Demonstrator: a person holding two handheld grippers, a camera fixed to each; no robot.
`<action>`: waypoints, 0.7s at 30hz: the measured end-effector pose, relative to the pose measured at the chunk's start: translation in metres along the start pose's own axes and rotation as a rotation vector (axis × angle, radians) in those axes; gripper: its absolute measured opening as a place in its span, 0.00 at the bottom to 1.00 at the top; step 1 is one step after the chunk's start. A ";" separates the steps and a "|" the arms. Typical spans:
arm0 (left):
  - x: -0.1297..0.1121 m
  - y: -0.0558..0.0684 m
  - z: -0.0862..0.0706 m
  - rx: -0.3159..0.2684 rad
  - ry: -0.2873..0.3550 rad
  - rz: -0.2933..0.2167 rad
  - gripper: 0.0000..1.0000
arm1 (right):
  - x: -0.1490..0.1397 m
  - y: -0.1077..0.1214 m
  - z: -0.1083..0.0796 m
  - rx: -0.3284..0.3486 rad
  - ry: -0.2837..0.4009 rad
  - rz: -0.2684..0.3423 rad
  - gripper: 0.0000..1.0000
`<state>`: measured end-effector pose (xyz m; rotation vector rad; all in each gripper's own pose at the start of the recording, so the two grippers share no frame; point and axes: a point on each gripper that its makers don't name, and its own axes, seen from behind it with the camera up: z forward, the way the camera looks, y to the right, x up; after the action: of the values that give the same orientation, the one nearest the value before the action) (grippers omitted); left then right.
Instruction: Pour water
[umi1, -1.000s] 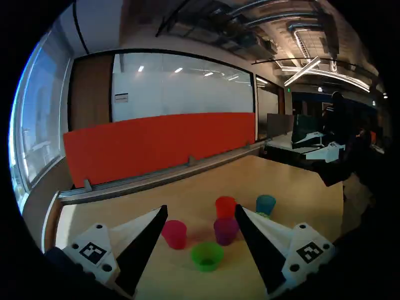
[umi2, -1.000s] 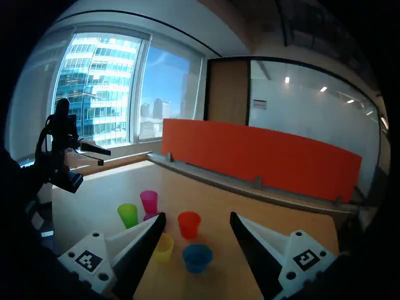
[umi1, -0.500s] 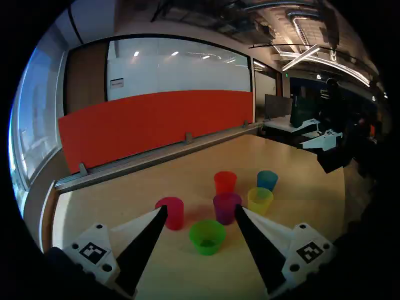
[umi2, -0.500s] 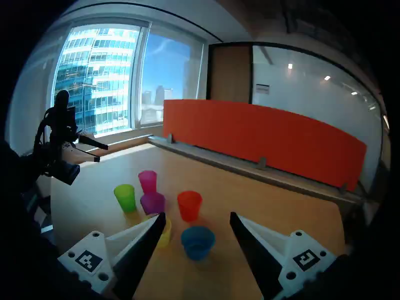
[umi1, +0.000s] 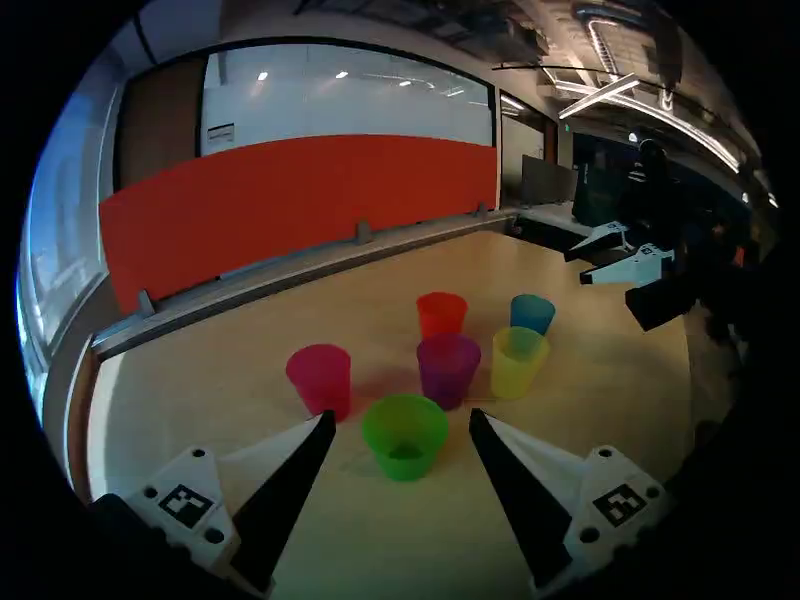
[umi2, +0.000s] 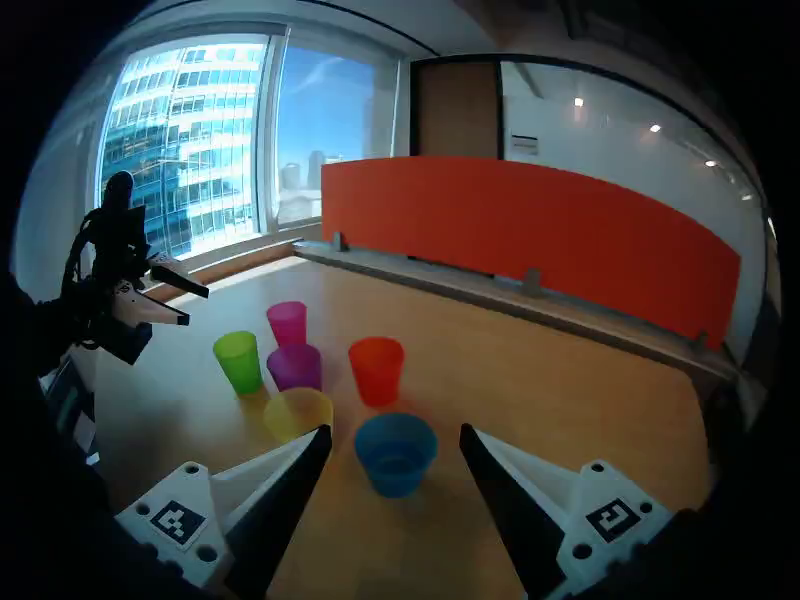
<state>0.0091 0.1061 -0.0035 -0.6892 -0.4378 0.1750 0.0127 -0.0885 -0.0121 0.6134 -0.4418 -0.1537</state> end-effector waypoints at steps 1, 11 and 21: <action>-0.004 0.000 0.002 -0.002 -0.008 0.000 1.00 | -0.003 0.000 0.002 0.001 -0.007 0.002 0.99; -0.038 0.000 0.023 -0.022 -0.096 0.018 1.00 | -0.030 0.003 0.019 0.003 -0.064 0.017 0.99; -0.056 0.001 0.040 -0.045 -0.157 0.019 1.00 | -0.045 0.003 0.033 0.012 -0.102 0.015 0.99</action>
<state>-0.0588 0.1129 0.0047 -0.7265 -0.5872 0.2392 -0.0419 -0.0913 -0.0026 0.6161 -0.5462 -0.1688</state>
